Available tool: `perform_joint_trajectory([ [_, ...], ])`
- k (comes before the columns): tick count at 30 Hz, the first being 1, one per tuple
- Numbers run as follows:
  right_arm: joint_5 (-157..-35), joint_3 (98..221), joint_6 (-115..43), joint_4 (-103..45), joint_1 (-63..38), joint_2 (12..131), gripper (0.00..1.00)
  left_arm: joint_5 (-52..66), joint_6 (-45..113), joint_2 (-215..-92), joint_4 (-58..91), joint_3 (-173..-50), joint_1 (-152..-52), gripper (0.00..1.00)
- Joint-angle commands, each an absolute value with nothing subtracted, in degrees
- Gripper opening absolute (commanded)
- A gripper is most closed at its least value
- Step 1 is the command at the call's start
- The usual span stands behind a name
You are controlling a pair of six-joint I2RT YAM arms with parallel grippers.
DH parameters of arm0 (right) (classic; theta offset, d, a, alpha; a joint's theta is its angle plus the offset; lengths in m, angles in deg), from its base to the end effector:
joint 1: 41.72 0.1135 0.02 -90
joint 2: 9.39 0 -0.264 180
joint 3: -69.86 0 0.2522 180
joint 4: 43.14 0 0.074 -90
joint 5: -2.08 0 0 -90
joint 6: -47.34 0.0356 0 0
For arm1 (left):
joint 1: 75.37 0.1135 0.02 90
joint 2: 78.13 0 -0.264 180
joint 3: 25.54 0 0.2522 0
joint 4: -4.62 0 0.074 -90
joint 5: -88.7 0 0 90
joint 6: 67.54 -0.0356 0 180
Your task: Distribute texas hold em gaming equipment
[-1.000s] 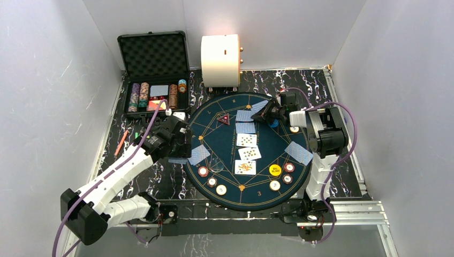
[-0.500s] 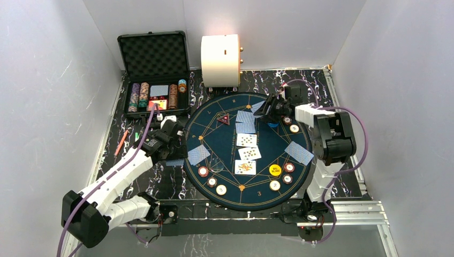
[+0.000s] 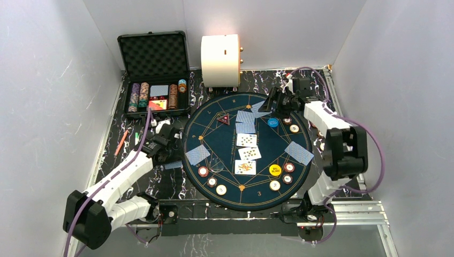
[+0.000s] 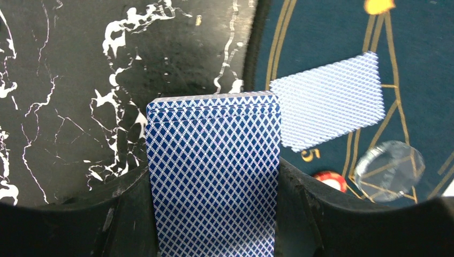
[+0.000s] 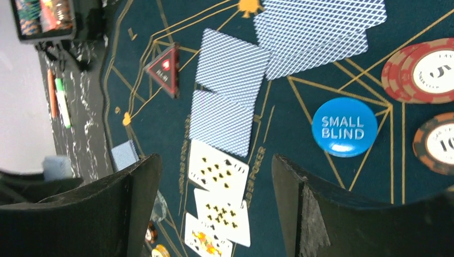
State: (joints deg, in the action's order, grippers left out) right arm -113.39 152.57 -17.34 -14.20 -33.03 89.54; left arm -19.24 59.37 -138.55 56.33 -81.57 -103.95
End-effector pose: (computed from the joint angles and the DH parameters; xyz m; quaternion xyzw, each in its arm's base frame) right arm 0.3713 0.0722 0.2286 0.0472 0.9044 0.3037 0.2961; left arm 0.1820 -0.0867 0.2343 -0.1140 0.9391 -0.0303 0.3229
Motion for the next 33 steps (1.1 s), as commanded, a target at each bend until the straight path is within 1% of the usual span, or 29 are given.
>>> perform_joint_trajectory([
  [1,-116.02,149.83,-21.59,-11.22,-32.8,80.25,0.84,-19.79,61.84,-138.93,51.73,-77.77,-99.89,0.0],
  [6,-119.22,144.17,-20.89,-12.8,-31.48,74.13,0.85,-18.83,63.15,-140.25,45.79,-71.86,-96.2,0.0],
  [11,-120.73,139.56,-20.83,-13.56,-29.76,71.0,0.85,-19.12,64.35,-143.94,43.97,-70.74,-93.75,0.0],
  [14,-120.93,137.66,-20.66,-13.82,-29.53,68.48,0.85,-19.81,65.92,-146.69,45.28,-71.56,-92.62,0.09],
  [17,-121.18,137.05,-20.64,-13.35,-29.45,66.06,0.85,-19.63,66.79,-148.93,46.37,-72.17,-91.87,0.16],
  [21,-121.1,138.31,-21.14,-11.22,-29.42,63.07,0.86,-19.87,68.13,-149.2,47.64,-72.26,-91.38,0.33],
  [22,-121.06,138.82,-21.26,-10.56,-29.45,62.4,0.86,-20.34,68.76,-149.04,48.34,-72.26,-91.29,0.39],
  [24,-120.97,140.08,-21.72,-8.54,-29.43,61.22,0.86,-21.65,70.65,-148.27,50.14,-72.51,-91.2,0.56],
  [26,-120.84,141.68,-22.14,-6.76,-29.43,60.08,0.86,-22.09,71.76,-147.06,51.31,-72.37,-91.2,0.65],
  [28,-120.64,143.03,-22.57,-4.84,-29.45,58.96,0.87,-22.07,72.36,-145.73,52.04,-72.3,-91.19,0.92],
  [29,-120.55,143.73,-22.69,-3.91,-29.43,58.38,0.88,-22.0,72.61,-145.03,52.42,-72.41,-91.19,0.98],
  [30,-120.54,144.27,-22.84,-2.88,-29.42,57.87,0.9,-21.83,73.05,-144.35,52.99,-72.67,-91.19,0.98],
  [32,-120.5,145.17,-23.32,-1.07,-29.42,56.59,0.98,-21.43,73.98,-142.44,55.05,-73.83,-91.19,0.98],
  [33,-120.36,145.68,-23.54,-0.05,-29.42,55.99,0.98,-21.4,74.4,-141.21,56.67,-74.68,-91.21,0.98],
])
